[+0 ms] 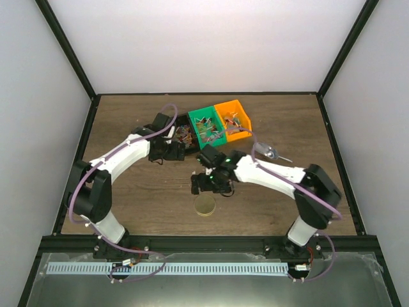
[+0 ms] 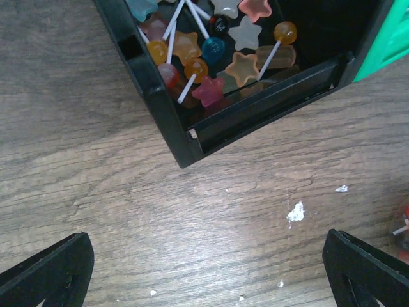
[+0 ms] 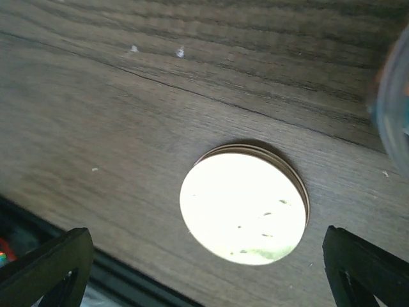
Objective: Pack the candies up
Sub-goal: Pick up the bottle lid at the center of the board.
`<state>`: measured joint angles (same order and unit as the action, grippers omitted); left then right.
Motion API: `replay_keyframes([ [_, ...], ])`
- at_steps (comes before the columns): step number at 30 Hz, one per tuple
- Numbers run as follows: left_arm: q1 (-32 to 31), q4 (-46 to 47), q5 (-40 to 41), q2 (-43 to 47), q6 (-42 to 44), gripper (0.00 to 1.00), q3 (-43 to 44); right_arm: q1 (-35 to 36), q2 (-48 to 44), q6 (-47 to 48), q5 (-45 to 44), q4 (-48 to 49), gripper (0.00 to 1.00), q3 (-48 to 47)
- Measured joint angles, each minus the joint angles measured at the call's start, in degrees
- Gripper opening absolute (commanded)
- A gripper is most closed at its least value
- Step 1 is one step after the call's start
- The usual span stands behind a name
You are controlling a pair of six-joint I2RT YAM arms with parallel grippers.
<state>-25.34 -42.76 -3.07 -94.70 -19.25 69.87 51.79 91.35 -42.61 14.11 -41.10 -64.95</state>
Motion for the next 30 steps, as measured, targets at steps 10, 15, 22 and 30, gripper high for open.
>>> replay_keyframes([
  [10, 0.79, 0.5, -0.68, 0.02, 1.42, 1.0, -1.64, 5.6, 11.65, 0.83, -6.97, -5.11, 1.0, -8.55],
  [15, 1.01, 0.74, -0.7, 0.04, 2.47, 1.0, -2.16, 6.58, 13.09, 0.87, -9.46, -7.61, 1.0, -8.81],
  [22, 1.01, 1.31, -1.25, 0.04, 3.21, 1.0, -2.27, 8.81, 13.42, 1.07, -10.75, -9.7, 1.0, -8.81],
  [30, 1.01, 1.92, -1.6, 0.04, 3.52, 1.0, -4.0, 9.18, 14.25, 1.31, -10.75, -9.81, 1.0, -8.72],
])
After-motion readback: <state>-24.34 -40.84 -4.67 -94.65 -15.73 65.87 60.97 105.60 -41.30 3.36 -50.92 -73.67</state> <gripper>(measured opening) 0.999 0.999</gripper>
